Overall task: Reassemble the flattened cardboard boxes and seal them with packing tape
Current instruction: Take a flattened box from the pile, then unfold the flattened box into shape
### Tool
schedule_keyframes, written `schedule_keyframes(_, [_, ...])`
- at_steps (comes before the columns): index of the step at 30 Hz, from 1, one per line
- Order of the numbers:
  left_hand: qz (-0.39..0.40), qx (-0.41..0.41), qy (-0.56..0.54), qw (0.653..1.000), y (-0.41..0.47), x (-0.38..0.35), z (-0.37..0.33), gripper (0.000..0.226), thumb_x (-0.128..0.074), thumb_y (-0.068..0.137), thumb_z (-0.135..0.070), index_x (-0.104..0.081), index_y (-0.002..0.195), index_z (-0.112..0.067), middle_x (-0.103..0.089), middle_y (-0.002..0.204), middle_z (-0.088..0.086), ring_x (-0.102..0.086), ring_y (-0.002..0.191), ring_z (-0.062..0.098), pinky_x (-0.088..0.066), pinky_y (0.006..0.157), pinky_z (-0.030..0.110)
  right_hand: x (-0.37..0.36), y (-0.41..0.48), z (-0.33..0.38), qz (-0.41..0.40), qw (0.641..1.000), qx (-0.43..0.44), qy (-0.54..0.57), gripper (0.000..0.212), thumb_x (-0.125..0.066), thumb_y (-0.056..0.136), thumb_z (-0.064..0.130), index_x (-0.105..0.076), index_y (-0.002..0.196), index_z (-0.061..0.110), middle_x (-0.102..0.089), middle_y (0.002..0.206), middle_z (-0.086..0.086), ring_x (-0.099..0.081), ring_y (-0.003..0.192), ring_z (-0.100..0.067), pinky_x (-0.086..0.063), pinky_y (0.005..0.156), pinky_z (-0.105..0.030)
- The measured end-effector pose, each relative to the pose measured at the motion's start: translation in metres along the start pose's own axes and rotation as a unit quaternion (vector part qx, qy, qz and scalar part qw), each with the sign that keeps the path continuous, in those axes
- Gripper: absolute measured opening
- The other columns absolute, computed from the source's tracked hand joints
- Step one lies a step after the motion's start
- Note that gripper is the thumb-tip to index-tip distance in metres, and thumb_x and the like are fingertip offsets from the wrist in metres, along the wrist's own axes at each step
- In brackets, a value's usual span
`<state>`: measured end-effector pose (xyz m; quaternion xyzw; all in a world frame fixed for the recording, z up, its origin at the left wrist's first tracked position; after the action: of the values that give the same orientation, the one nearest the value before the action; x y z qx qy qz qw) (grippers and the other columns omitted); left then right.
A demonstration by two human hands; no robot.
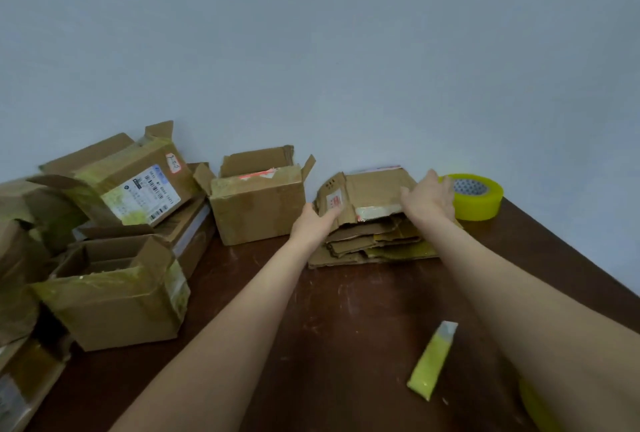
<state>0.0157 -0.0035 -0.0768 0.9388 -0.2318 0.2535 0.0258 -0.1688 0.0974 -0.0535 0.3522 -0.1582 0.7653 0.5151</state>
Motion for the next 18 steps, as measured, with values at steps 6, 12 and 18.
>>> schedule_keyframes(6, [-0.013,-0.025,-0.024,0.999,-0.004,-0.014,-0.019,0.078,-0.055,0.087,-0.055,-0.029,0.147,-0.013,-0.035,0.151,0.008,-0.037,0.135,0.027,-0.034,0.105,0.037,0.003,0.008,-0.019,0.026,0.952,-0.096,0.29,0.035,-0.053,0.095,0.014,-0.055,0.128,0.004,-0.061,0.123,-0.013,-0.06,0.104,-0.031,-0.047,0.079,-0.032])
schedule_keyframes(12, [-0.087,-0.054,-0.096,0.99,-0.033,0.015,-0.039,0.097,-0.067,0.074,-0.061,-0.024,0.149,-0.017,-0.026,0.151,0.011,-0.041,0.13,0.029,-0.038,0.106,0.044,0.033,-0.024,-0.016,0.081,0.853,-0.092,0.508,0.042,-0.052,0.083,-0.005,-0.055,0.121,0.013,-0.063,0.102,-0.009,-0.056,0.066,-0.013,-0.051,0.058,-0.027])
schedule_keyframes(18, [-0.119,-0.063,-0.085,0.987,-0.087,0.059,-0.032,0.124,-0.075,0.054,-0.071,-0.019,0.15,-0.018,-0.025,0.153,0.011,-0.036,0.135,0.029,-0.033,0.11,0.048,0.058,-0.095,-0.013,0.161,0.935,0.083,0.306,0.054,-0.063,0.075,-0.01,-0.051,0.122,0.014,-0.066,0.097,-0.009,-0.063,0.072,-0.02,-0.054,0.061,-0.03])
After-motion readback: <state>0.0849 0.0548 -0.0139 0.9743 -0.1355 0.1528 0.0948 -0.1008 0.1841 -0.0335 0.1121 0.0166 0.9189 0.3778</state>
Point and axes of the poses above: each hand's wrist, its own y-axis towards the middle knuckle, its own x-axis out of the back of the hand, z = x × y, the point moved 4 cm from there along y, towards the middle knuckle
